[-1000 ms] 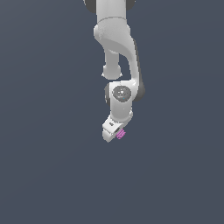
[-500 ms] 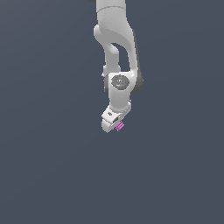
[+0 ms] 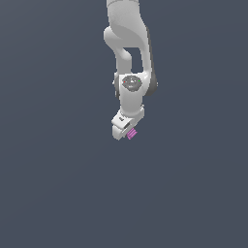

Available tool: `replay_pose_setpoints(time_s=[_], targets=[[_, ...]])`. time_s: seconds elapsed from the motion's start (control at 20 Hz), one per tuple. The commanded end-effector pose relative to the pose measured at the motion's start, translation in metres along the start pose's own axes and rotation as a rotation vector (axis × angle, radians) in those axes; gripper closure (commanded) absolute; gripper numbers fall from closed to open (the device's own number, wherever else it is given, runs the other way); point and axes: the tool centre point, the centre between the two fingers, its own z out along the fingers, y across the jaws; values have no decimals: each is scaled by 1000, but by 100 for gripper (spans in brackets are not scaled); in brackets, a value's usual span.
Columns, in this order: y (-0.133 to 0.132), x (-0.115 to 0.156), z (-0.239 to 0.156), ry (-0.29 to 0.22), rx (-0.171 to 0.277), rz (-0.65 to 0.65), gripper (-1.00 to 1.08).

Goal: Pick up the object and move it to a goal position.

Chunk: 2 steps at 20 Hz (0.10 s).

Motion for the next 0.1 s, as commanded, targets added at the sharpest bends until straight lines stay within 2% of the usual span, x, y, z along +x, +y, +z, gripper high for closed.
replay_pose_setpoints(time_s=[0.0,0.05], targets=[[-2,-2,-1,0,0,0,108],[-2,-2,-1,0,0,0,108]])
